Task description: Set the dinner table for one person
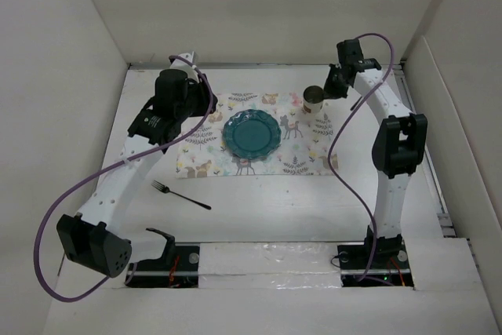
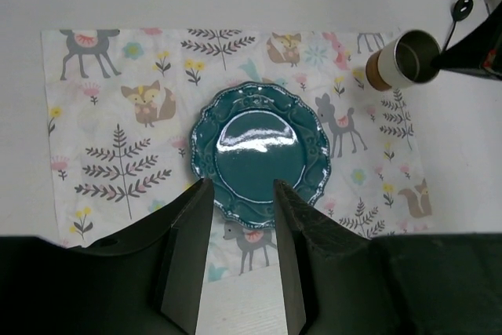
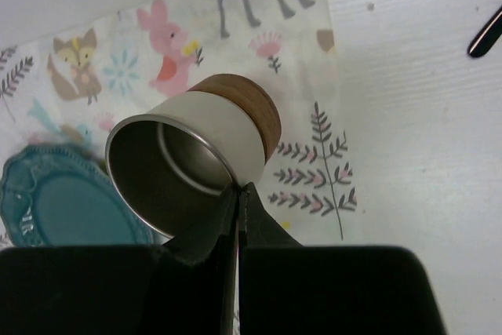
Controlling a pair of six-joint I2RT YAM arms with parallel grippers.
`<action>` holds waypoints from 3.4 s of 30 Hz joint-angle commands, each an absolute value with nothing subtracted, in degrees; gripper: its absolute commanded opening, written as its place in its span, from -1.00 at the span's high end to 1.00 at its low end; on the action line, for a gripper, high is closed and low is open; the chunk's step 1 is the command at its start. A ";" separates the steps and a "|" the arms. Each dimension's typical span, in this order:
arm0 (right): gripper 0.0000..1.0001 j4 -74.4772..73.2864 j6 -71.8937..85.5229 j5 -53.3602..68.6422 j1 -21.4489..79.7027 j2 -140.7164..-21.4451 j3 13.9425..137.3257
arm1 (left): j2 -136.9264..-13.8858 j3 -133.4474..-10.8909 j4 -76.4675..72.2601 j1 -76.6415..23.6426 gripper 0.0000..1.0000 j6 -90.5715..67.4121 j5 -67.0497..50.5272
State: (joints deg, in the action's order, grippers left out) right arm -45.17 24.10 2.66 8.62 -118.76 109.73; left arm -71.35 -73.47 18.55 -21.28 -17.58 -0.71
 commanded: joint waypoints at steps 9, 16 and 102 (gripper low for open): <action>1.00 -45.70 29.35 6.57 3.87 -127.96 123.93 | -69.78 -71.10 15.91 -21.27 0.33 -16.61 -3.51; 1.00 -43.68 30.50 7.56 3.87 -128.40 120.94 | -70.93 -71.19 15.21 -21.27 0.33 -17.05 -4.13; 0.75 -42.27 19.95 -8.61 -7.12 -126.47 101.51 | -67.94 -71.02 16.00 -20.65 0.34 -20.21 -9.58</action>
State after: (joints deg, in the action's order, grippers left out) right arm -43.83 20.27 -8.60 -6.72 -127.07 102.13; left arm -70.43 -71.81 18.50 -20.88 -19.25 -8.21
